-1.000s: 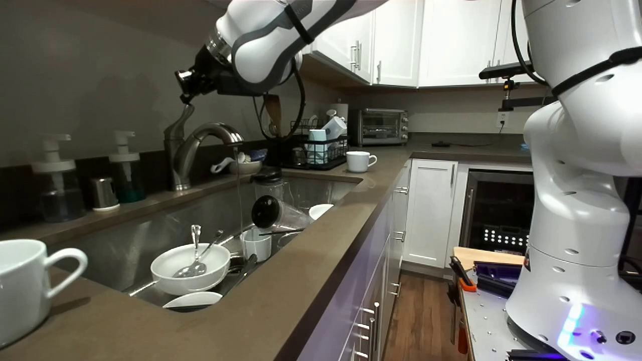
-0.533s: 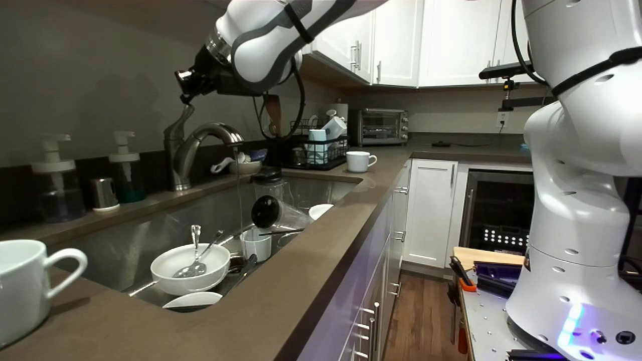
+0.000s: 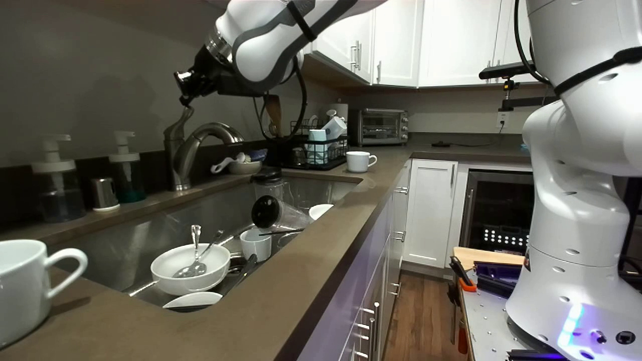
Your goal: Push the faucet handle downwards
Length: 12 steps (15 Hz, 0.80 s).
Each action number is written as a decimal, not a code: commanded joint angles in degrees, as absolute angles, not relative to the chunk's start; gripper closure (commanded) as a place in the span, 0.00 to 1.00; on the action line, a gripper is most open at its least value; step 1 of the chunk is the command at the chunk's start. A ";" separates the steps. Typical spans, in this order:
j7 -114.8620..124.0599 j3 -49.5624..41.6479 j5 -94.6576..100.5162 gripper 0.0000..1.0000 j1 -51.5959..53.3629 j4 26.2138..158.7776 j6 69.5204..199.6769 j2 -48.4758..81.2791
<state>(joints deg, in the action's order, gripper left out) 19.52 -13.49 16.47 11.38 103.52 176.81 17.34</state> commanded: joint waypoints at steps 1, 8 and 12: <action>21.54 -15.22 17.54 0.99 13.46 109.41 174.40 14.47; 24.43 -21.80 19.77 0.99 18.64 108.77 177.52 13.34; 27.52 -28.34 23.77 0.99 23.90 112.14 177.71 9.96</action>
